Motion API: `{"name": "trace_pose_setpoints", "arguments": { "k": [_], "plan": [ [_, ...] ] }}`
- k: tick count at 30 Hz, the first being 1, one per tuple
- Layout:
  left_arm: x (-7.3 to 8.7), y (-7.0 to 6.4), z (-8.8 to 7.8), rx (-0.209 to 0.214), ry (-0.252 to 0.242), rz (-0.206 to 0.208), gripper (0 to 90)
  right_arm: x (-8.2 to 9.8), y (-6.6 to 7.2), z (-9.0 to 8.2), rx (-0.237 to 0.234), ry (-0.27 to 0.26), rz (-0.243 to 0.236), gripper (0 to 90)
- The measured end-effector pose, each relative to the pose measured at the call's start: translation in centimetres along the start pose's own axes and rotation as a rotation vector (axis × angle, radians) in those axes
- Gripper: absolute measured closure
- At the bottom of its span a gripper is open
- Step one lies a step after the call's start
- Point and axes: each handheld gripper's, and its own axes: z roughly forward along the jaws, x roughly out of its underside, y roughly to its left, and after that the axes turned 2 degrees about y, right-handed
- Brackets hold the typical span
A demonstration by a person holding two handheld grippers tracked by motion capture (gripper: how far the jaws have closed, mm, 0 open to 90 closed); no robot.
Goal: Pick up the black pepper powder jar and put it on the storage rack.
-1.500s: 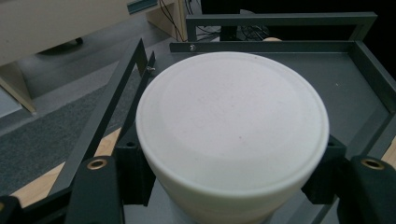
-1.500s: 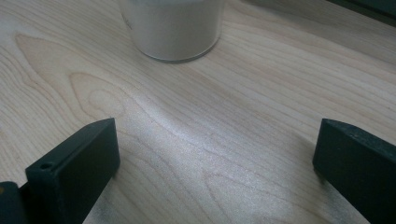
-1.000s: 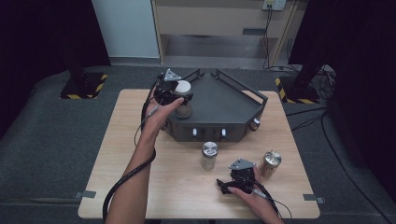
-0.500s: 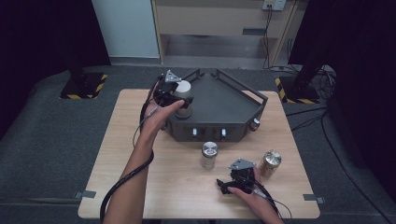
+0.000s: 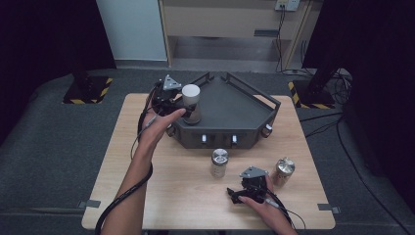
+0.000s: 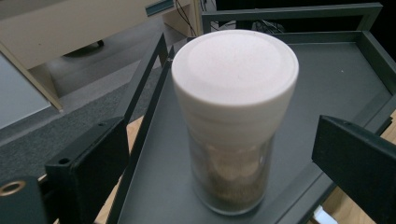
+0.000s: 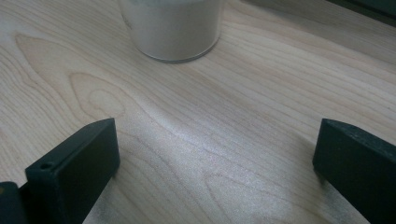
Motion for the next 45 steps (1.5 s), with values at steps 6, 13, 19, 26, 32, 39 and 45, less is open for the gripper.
{"name": "trace_pose_setpoints", "arguments": {
  "k": [6,13,19,26,32,39,45],
  "plan": [
    [1.3,0.1,-1.3,-0.010,-0.007,-0.017,2.3,0.0,0.0,0.0,-0.001,0.001,0.001,0.6],
    [2.8,-0.3,-2.6,-0.026,-0.009,-0.026,1.8,0.0,0.0,0.0,-0.001,0.001,0.003,0.6],
    [4.1,-0.7,-3.1,-0.030,-0.003,-0.021,1.7,0.0,0.0,0.0,-0.001,0.001,0.003,0.6],
    [5.1,-1.2,-3.8,-0.035,0.013,-0.006,1.6,0.1,0.1,0.0,0.003,0.000,0.003,0.8],
    [6.0,-1.7,-4.4,-0.047,0.012,-0.023,1.5,0.1,0.2,0.0,0.008,-0.002,0.007,0.9],
    [6.9,-2.2,-4.6,-0.050,0.035,-0.018,1.5,0.1,0.2,0.0,0.008,-0.002,0.007,0.9],
    [8.1,-2.5,-4.9,-0.050,0.048,-0.026,1.5,0.1,0.2,0.0,0.008,-0.002,0.007,0.9]
  ]
}}
